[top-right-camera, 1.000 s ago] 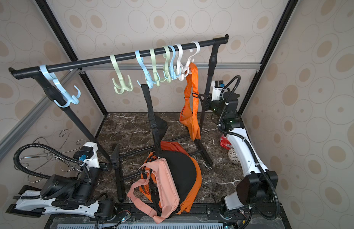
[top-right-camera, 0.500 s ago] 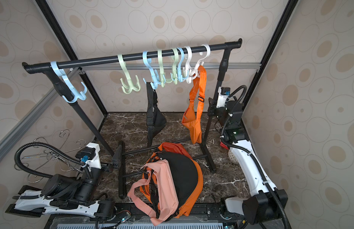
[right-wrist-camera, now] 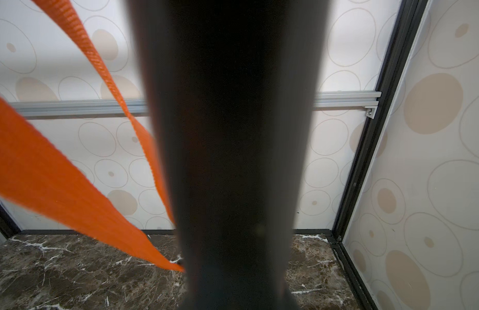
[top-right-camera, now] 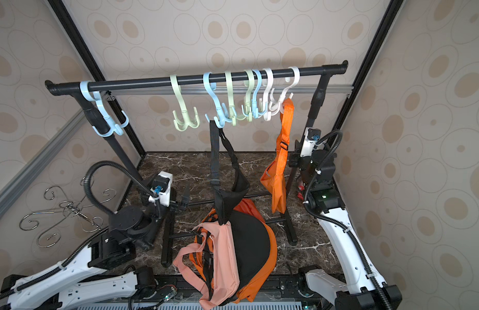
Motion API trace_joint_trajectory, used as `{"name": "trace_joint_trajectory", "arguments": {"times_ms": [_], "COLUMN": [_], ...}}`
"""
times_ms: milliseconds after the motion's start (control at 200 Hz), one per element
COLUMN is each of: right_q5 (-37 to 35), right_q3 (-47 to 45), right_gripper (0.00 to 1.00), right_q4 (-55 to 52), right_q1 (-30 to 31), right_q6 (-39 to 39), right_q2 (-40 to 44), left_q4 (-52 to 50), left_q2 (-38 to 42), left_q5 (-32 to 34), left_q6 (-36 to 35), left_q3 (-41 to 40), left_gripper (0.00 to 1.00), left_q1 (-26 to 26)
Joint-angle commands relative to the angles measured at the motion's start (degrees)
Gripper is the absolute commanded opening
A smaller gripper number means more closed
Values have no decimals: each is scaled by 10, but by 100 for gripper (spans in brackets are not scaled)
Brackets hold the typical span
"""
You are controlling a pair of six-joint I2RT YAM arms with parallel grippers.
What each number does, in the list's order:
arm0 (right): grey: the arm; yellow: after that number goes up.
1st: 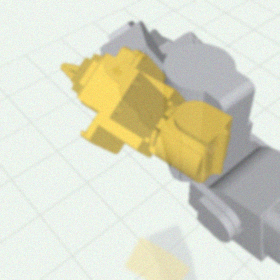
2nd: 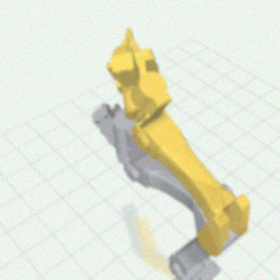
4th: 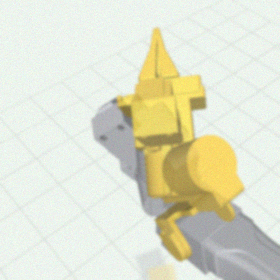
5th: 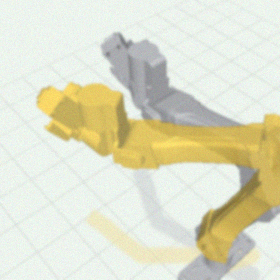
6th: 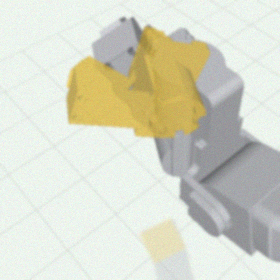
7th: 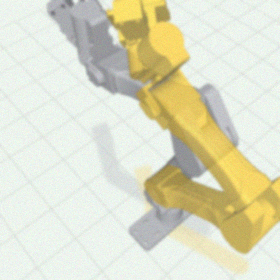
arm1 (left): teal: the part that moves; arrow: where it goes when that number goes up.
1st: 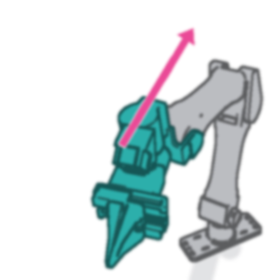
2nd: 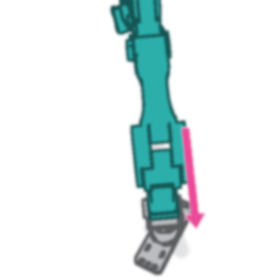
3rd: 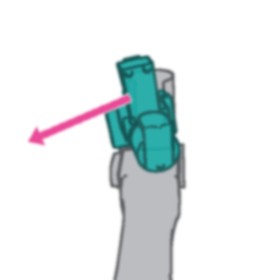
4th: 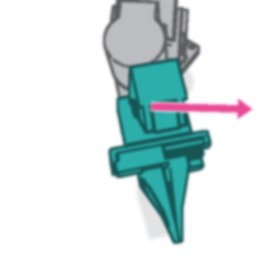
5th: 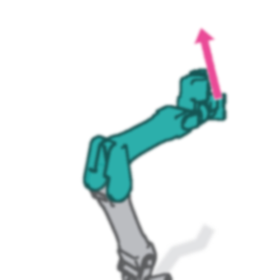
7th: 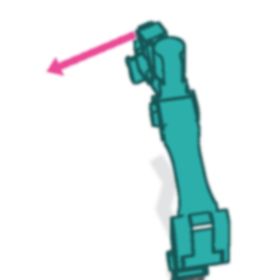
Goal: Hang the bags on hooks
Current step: Move the clothesline to the center of the board.
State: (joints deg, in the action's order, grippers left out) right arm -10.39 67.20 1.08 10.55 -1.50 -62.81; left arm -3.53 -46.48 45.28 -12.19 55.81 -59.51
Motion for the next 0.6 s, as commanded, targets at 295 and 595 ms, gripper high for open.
{"name": "trace_joint_trajectory", "arguments": {"times_ms": [295,595], "right_q5": [-75,-140], "right_q3": [8,0], "right_gripper": [0,0], "right_q4": [-55,-65], "right_q1": [-4,-4], "right_q6": [-55,-59], "right_q2": [-25,-28], "left_q4": [-3,-112], "left_q2": [0,39], "left_q5": [-126,74], "left_q6": [200,194], "left_q3": [-30,-22], "left_gripper": [100,100], "left_q1": [131,110]}}
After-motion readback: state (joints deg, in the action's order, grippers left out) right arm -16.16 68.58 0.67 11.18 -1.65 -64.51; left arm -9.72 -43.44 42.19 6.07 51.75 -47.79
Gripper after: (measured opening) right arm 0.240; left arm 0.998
